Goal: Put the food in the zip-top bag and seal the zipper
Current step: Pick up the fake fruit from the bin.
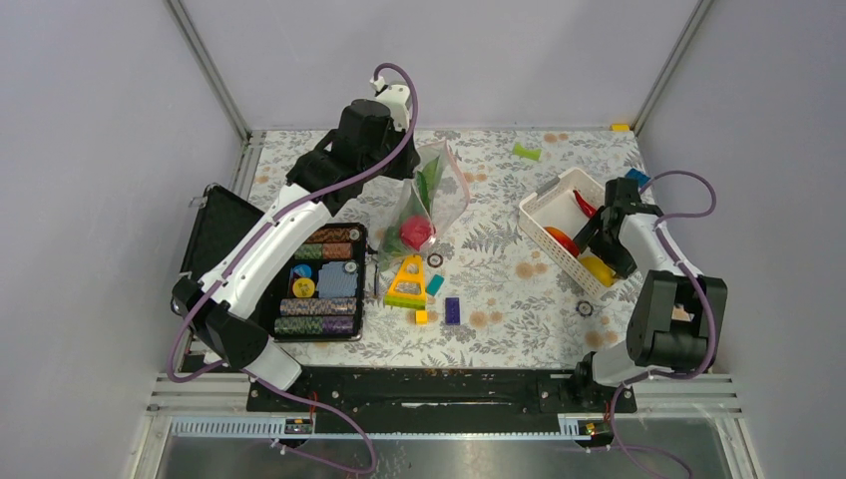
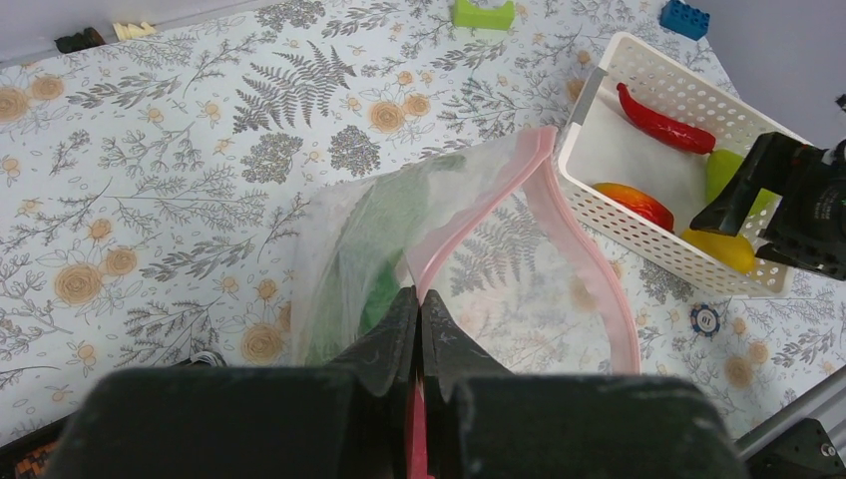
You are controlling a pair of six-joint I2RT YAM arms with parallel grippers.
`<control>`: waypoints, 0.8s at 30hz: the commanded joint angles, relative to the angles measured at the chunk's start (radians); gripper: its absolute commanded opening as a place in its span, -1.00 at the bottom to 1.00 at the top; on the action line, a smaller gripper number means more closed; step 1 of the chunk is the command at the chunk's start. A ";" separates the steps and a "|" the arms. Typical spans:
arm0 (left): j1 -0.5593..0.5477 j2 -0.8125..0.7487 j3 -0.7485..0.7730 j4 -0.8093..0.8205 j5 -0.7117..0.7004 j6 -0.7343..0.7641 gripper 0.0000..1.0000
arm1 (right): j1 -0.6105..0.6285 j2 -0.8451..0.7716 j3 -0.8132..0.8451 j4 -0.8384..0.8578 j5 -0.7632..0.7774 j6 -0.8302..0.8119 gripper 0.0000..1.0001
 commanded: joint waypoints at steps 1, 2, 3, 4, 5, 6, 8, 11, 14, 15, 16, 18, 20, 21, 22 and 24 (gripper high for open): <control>0.005 -0.028 0.015 0.060 0.034 -0.007 -1.00 | -0.006 0.044 0.023 0.002 0.004 0.023 0.99; 0.005 -0.027 0.017 0.061 0.035 -0.007 -1.00 | -0.006 0.060 0.025 0.005 0.005 0.024 0.99; 0.005 -0.028 0.016 0.060 0.035 -0.007 -1.00 | -0.006 0.072 0.029 0.009 0.004 0.020 0.99; 0.005 -0.029 0.016 0.060 0.035 -0.007 -1.00 | -0.006 0.084 0.029 0.017 0.001 0.015 0.99; 0.005 -0.030 0.015 0.060 0.035 -0.006 -1.00 | -0.006 0.096 0.030 0.020 -0.001 0.013 0.99; 0.005 -0.031 0.014 0.060 0.034 -0.006 -1.00 | -0.006 0.109 0.033 0.019 -0.001 0.010 0.98; 0.006 -0.035 0.012 0.060 0.031 -0.004 -1.00 | -0.006 0.132 0.039 0.020 -0.004 0.005 0.97; 0.005 -0.037 0.010 0.062 0.029 -0.003 -1.00 | -0.006 0.157 0.040 0.028 -0.013 0.003 0.96; 0.006 -0.038 0.011 0.060 0.030 -0.003 -1.00 | -0.006 0.179 0.043 0.034 -0.016 0.002 0.95; 0.006 -0.039 0.010 0.060 0.030 -0.003 -1.00 | -0.008 0.188 0.047 0.034 -0.020 0.001 0.95; 0.006 -0.038 0.009 0.060 0.030 -0.003 -1.00 | -0.008 0.193 0.048 0.035 -0.021 0.001 0.95; 0.006 -0.040 0.008 0.060 0.030 -0.003 -1.00 | -0.008 0.204 0.051 0.037 -0.023 0.001 0.94; 0.005 -0.042 0.008 0.060 0.030 -0.003 -1.00 | -0.008 0.211 0.051 0.041 -0.020 0.000 0.90; 0.005 -0.043 0.008 0.061 0.029 -0.003 -1.00 | -0.008 0.210 0.050 0.045 -0.020 -0.001 0.88; 0.005 -0.043 0.008 0.061 0.029 -0.002 -1.00 | -0.008 0.208 0.049 0.045 -0.020 0.000 0.85; 0.005 -0.042 0.008 0.062 0.029 -0.001 -1.00 | -0.008 0.190 0.044 0.048 -0.019 -0.001 0.77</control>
